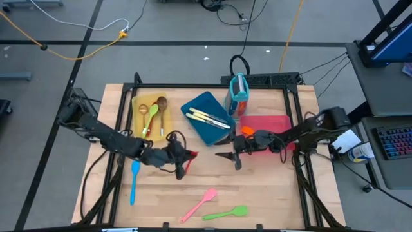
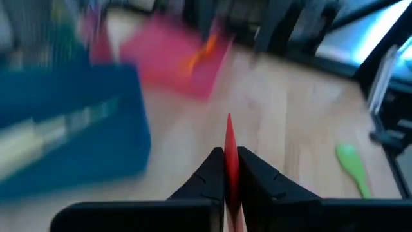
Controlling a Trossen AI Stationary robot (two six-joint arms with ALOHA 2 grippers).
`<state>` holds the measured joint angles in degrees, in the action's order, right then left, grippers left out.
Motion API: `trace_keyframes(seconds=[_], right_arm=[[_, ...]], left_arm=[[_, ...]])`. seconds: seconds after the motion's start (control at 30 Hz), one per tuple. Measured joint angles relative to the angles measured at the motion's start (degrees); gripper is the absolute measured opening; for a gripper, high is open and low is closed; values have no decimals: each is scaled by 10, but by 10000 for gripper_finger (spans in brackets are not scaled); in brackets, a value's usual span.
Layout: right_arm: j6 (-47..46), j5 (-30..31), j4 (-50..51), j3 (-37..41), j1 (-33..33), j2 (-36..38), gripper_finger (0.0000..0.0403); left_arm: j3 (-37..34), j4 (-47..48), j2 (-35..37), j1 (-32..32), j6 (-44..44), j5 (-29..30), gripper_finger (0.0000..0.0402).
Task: Pick & Place Kitchen Items
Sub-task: Put the red spatula into the pink bin
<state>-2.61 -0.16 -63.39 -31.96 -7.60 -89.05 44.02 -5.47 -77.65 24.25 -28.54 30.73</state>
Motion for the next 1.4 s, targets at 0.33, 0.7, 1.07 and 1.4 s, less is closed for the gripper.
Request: trace_keyframes(seconds=[0.33, 0.7, 1.07, 1.4], right_arm=[[-18, -1, -46, -92, 0, -111, 187], [-13, 3, -43, -157, 13, -131, 184], [-8, 4, -39, -161, 17, -131, 28], [-8, 3, -13, -161, 13, -131, 14]], left_arm=[[1, -202, -2, -62, 231, -34, 28], [1, -215, -2, -82, 282, -38, 29], [1, -216, -2, -85, 302, -40, 30], [1, -189, -2, -85, 302, -42, 33]])
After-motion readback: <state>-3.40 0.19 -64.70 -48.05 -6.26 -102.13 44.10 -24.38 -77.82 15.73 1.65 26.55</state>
